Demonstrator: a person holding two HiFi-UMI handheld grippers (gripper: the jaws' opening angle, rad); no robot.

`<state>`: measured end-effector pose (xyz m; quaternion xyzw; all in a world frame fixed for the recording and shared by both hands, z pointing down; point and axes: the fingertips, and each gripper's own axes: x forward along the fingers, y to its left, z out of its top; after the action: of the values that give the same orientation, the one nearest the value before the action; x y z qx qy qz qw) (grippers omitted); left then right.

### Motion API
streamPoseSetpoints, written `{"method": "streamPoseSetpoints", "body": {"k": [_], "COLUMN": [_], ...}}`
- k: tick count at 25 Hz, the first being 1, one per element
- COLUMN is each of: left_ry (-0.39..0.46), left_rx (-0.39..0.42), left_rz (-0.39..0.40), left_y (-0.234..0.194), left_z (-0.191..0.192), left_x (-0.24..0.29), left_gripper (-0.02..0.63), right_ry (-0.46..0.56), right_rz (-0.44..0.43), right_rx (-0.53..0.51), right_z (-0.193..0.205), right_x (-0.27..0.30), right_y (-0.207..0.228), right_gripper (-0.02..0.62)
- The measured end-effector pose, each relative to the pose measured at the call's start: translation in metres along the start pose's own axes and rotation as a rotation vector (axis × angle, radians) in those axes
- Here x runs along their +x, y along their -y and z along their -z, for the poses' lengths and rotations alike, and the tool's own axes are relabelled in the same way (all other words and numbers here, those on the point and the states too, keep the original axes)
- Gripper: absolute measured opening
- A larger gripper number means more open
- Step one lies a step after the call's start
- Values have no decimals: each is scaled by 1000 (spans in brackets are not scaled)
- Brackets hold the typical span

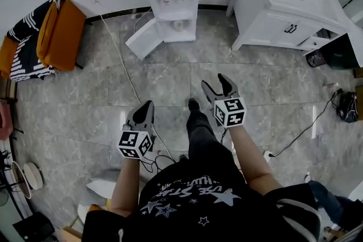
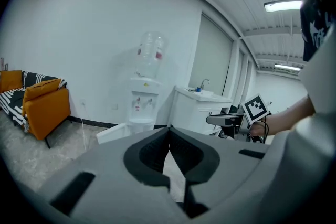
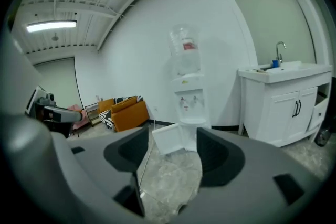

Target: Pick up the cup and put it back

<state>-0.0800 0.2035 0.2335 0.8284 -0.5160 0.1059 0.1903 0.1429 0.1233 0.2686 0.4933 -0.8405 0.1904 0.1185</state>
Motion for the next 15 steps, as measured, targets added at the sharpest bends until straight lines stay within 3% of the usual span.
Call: {"method": "streamPoseSetpoints", "body": {"k": [10, 15], "left_ry": [-9, 24], "left_rx": [-44, -40], "left_rz": [-127, -145], "left_y": [-98, -155], "left_z": [-50, -52], "left_x": [168, 239], "left_gripper": [9, 9], "right_ry": [-135, -160], "right_rz": [-25, -10], "right_rx": [14, -22], "right_z": [-15, 7], "right_x": [173, 266], "right_y": [96, 120], "right_gripper": [298, 291]}}
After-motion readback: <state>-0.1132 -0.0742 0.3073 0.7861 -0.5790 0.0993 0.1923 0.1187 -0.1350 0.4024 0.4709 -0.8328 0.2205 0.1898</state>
